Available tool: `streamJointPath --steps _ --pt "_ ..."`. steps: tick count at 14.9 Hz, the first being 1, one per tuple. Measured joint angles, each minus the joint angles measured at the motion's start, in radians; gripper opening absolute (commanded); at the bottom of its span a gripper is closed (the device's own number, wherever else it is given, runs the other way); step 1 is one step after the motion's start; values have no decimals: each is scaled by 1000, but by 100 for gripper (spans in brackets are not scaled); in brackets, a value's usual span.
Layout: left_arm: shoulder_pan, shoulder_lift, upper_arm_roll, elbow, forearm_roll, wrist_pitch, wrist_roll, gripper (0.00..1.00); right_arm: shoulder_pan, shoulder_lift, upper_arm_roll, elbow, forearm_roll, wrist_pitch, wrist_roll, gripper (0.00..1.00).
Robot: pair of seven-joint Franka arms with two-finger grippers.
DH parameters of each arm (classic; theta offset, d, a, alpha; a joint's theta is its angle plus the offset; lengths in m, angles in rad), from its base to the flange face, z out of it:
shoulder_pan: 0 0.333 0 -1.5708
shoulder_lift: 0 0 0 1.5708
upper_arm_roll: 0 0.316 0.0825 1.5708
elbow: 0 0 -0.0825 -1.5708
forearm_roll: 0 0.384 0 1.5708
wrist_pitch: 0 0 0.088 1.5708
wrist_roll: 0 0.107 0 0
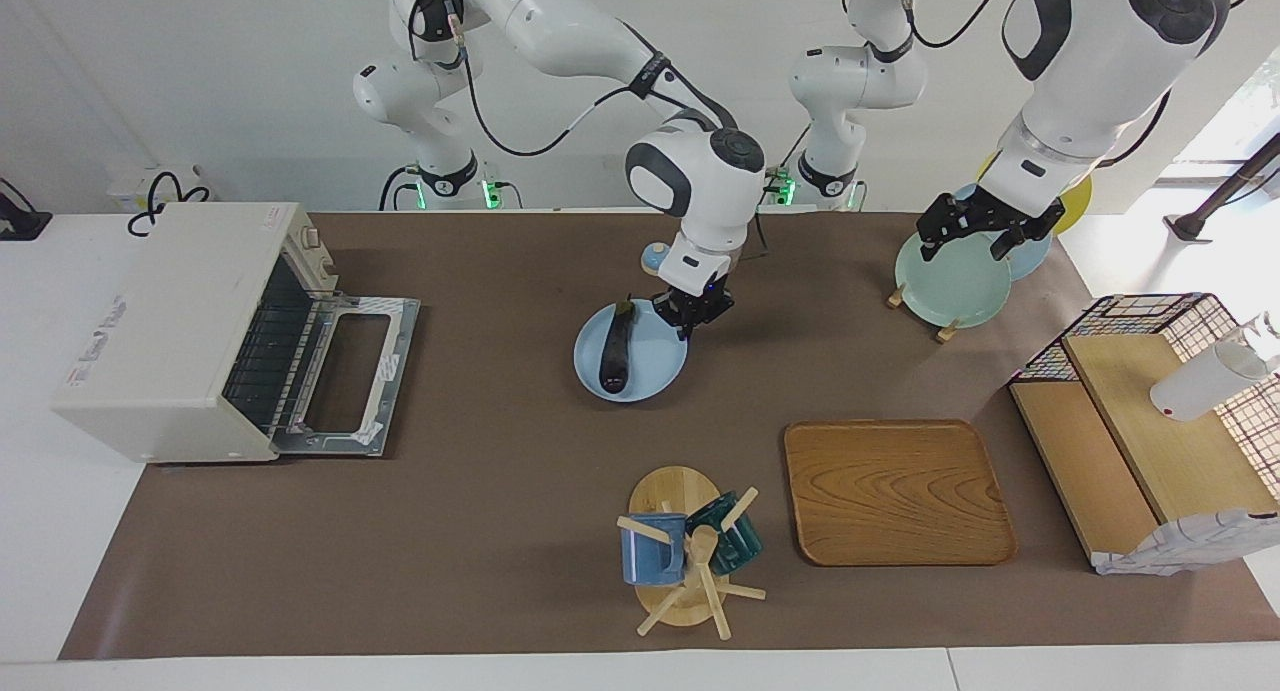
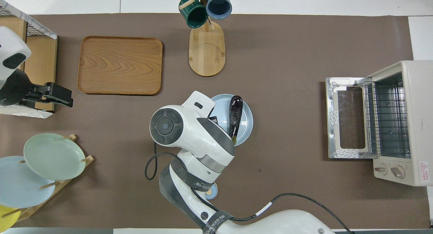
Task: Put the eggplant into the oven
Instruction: 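Carry the eggplant into the open oven with the right gripper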
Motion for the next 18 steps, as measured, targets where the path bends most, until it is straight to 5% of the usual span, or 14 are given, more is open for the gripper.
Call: streamJointPath --steps 3,10,18 --pt "-1 -15 0 10 2 -32 0 100 -110 -69 -4 -56 -3 -55 -114 0" --pt "2 -21 2 -7 3 -11 0 100 -453 -361 -11 -388 -14 -89 -539 0" --pt "25 -21 -4 -8 4 -7 15 100 -627 -469 -10 -543 -99 -86 -740 0"
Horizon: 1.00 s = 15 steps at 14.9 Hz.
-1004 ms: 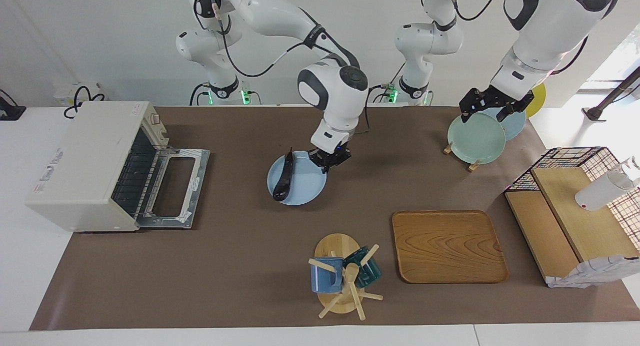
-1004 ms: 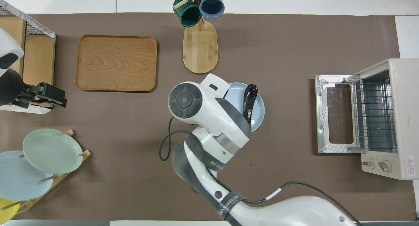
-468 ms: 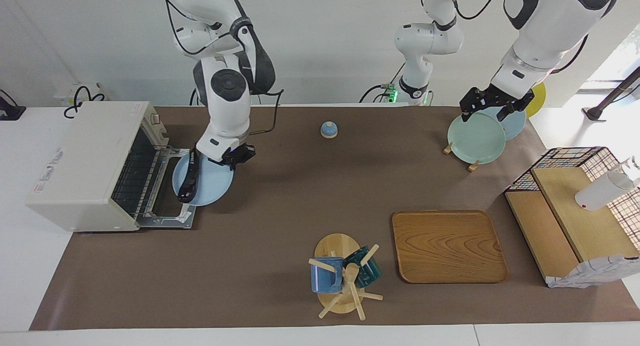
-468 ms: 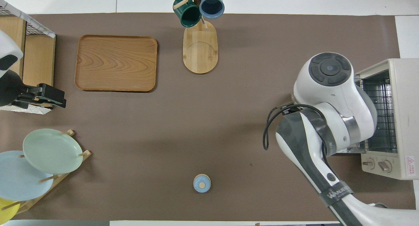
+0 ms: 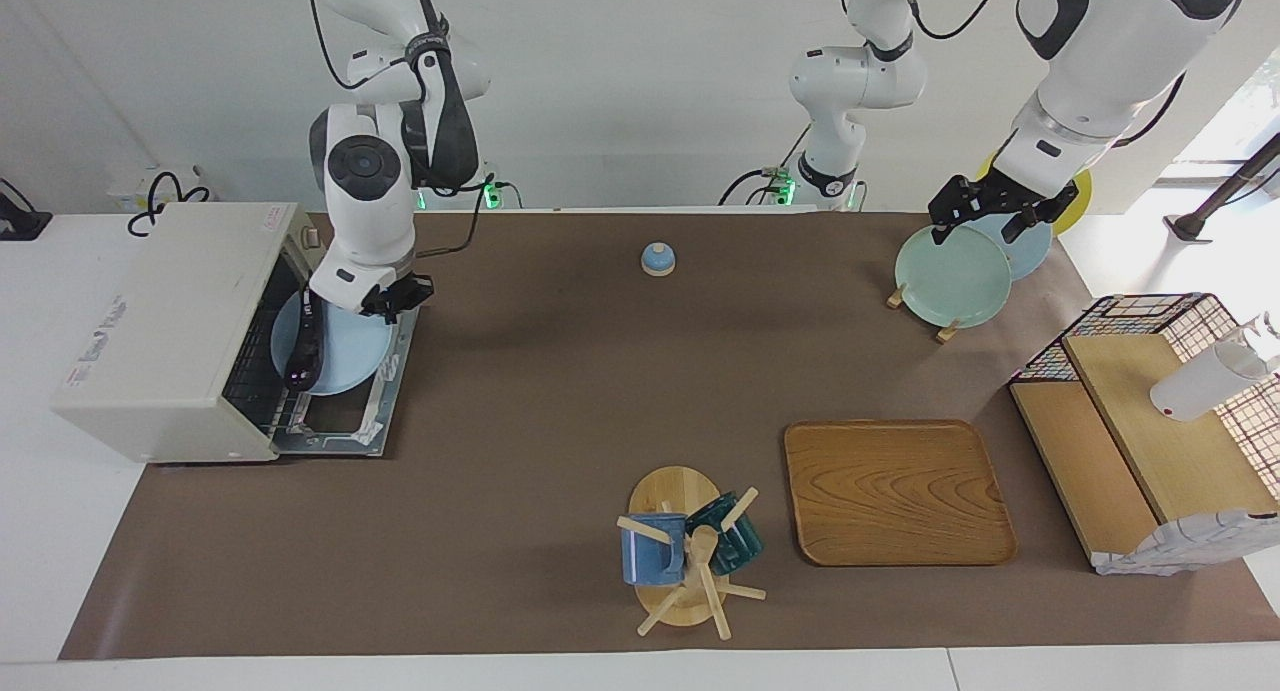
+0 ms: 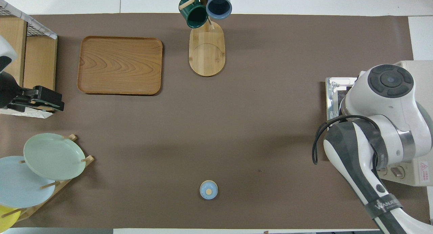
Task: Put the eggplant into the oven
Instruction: 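Carry the eggplant into the open oven with the right gripper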
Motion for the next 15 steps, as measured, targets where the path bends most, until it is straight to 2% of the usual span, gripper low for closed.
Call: streamJointPath --steps 7,13,15 --pt "2 0 -1 0 -4 12 0 100 -146 -11 1 -64 -2 105 -148 0" --pt "4 0 -1 -22 -4 68 0 100 -161 -44 2 -159 -2 188 -153 0" --pt "6 -1 -1 -25 -4 69 0 100 -161 -53 2 -169 -2 195 -153 35"
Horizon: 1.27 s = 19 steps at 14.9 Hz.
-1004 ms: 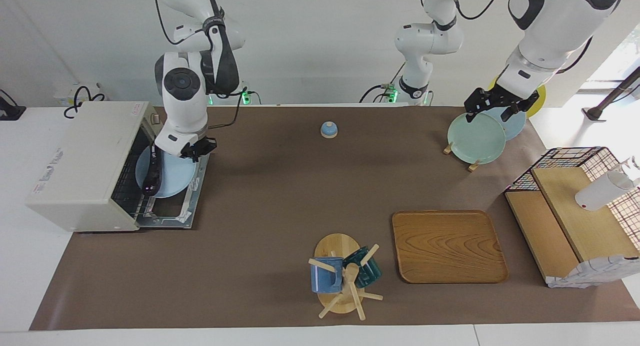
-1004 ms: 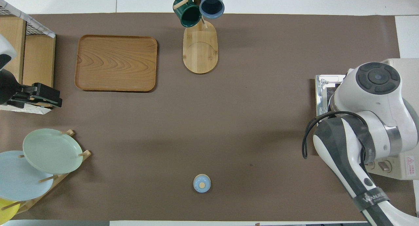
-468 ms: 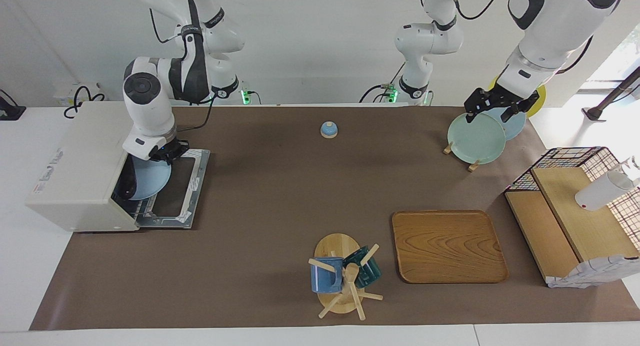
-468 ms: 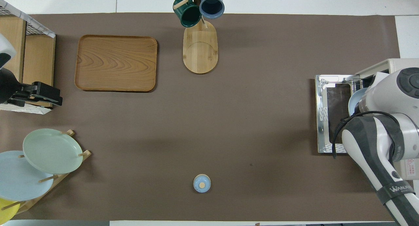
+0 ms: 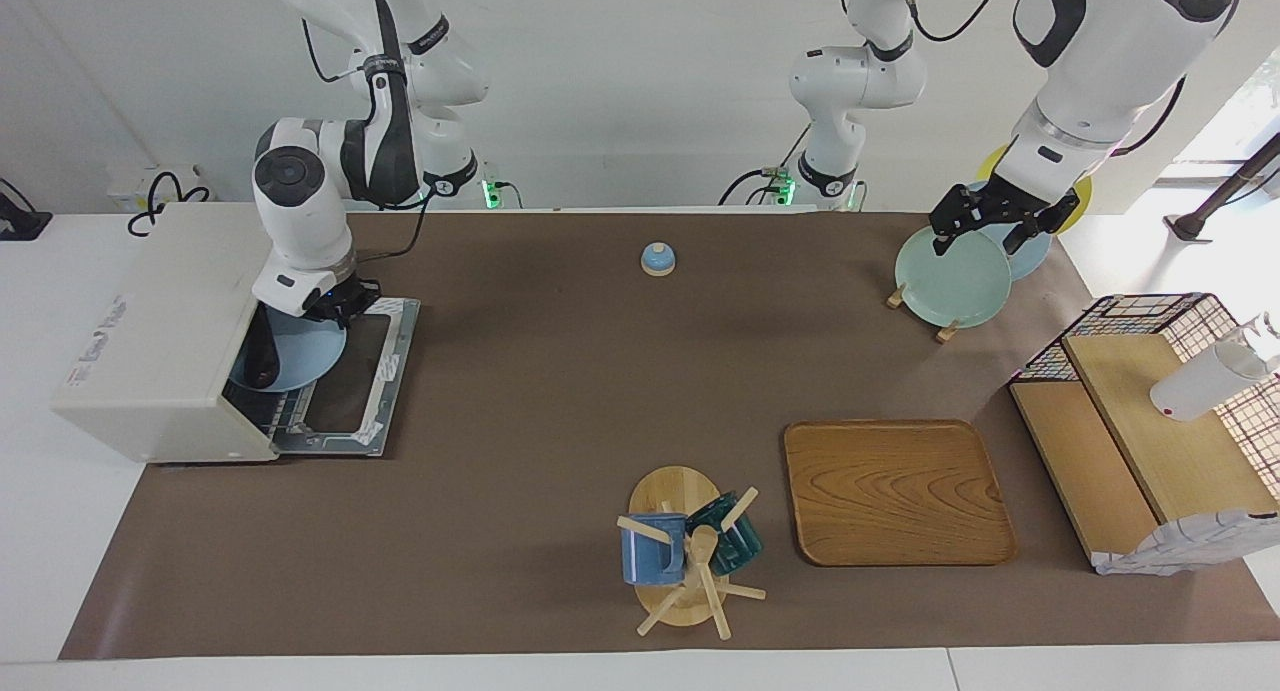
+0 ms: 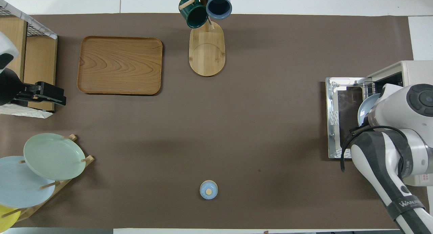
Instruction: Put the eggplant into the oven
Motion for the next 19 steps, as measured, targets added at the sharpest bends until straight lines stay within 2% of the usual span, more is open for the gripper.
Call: streamJointPath --steps 1,2,3,5,6,7,8,9,12,15,19 --pt "4 -1 0 0 0 0 0 100 0 -2 0 -2 0 0 0 46" --pt "8 -3 0 0 0 0 0 100 0 -2 0 -5 0 0 0 63" --pt "10 -4 0 -1 0 0 0 100 0 -2 0 -5 0 0 0 69" --pt "11 -7 0 -1 0 0 0 100 1 -2 3 10 1 -22 -1 67" --pt "11 -8 0 -1 0 0 0 100 2 -2 8 28 7 -45 -1 53" --pt "11 -8 0 -1 0 0 0 100 8 -2 11 48 20 -61 -1 30" --pt "12 -8 0 -1 0 0 0 100 23 -2 14 65 43 -65 0 3" --pt "12 -8 0 -1 0 0 0 100 41 -1 15 75 60 -61 7 0" --pt "14 -8 0 -1 0 0 0 100 121 14 18 80 70 -16 100 0" --pt "14 -8 0 -1 0 0 0 100 189 72 21 77 70 66 218 0" --pt "15 -8 0 -1 0 0 0 100 195 148 18 69 70 119 268 0"
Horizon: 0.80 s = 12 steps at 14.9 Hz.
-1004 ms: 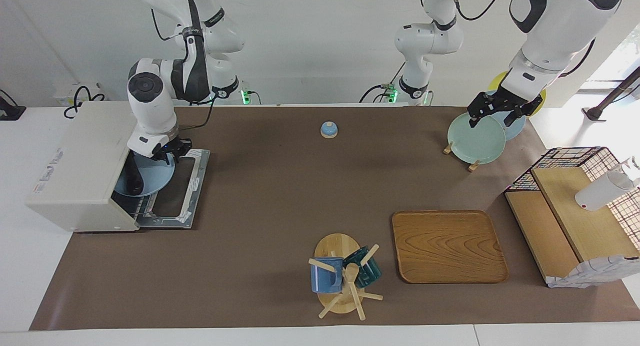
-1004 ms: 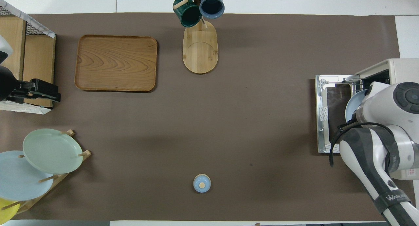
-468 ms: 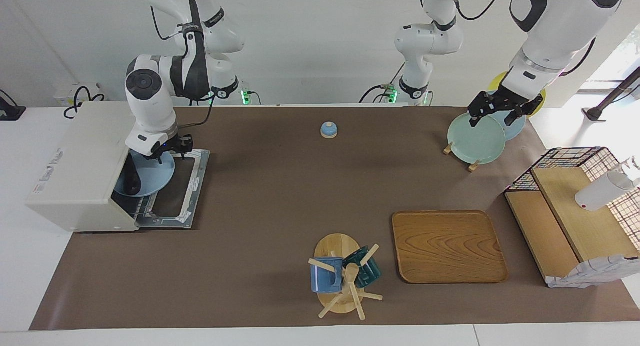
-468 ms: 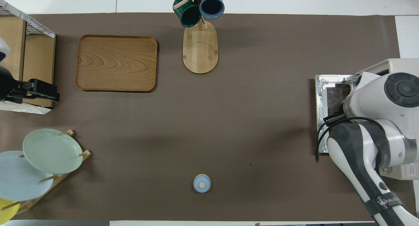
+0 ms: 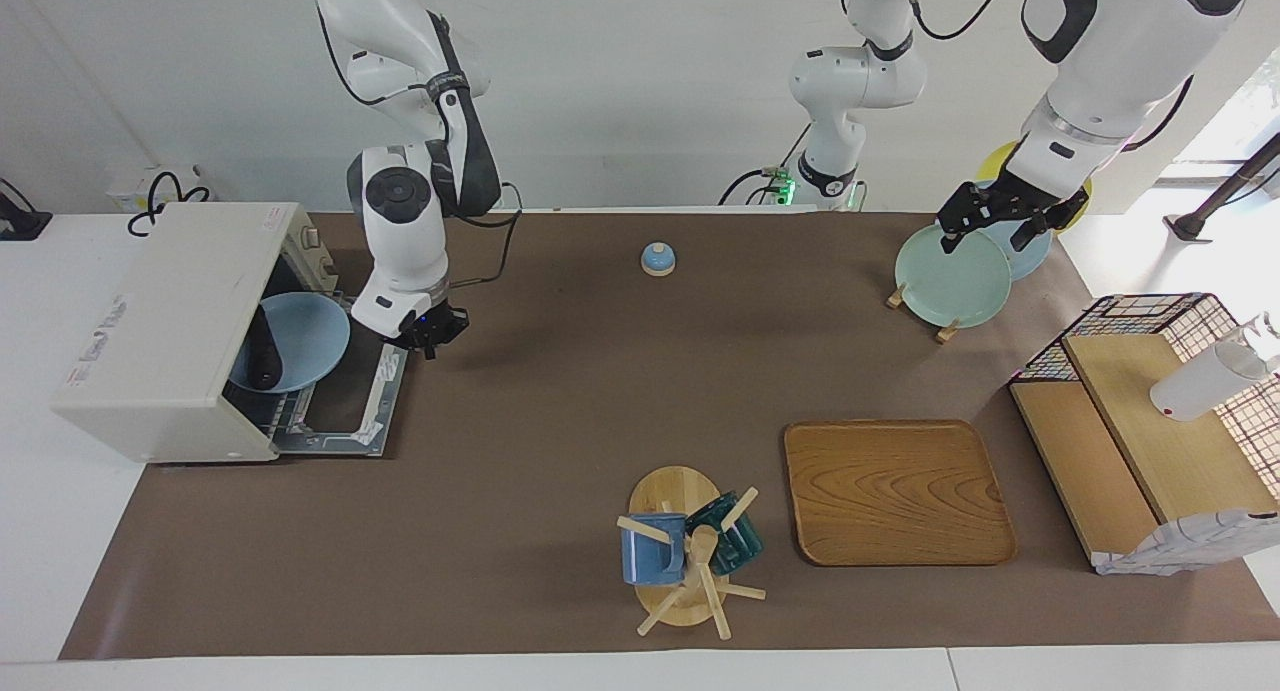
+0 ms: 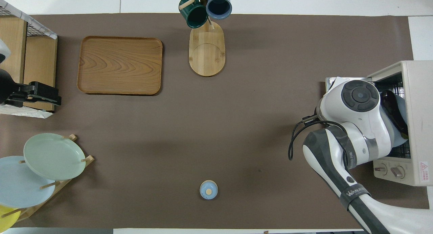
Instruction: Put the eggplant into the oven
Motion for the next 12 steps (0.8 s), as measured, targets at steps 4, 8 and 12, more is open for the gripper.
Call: streamJointPath --steps 4,8,12 --pt "0 0 0 0 0 0 0 100 -11 38 -8 -7 0 19 4 0" --pt "1 0 0 0 0 0 0 100 -28 41 -10 -31 0 39 4 0" --pt "1 0 0 0 0 0 0 100 -29 41 -10 -44 0 44 4 0"
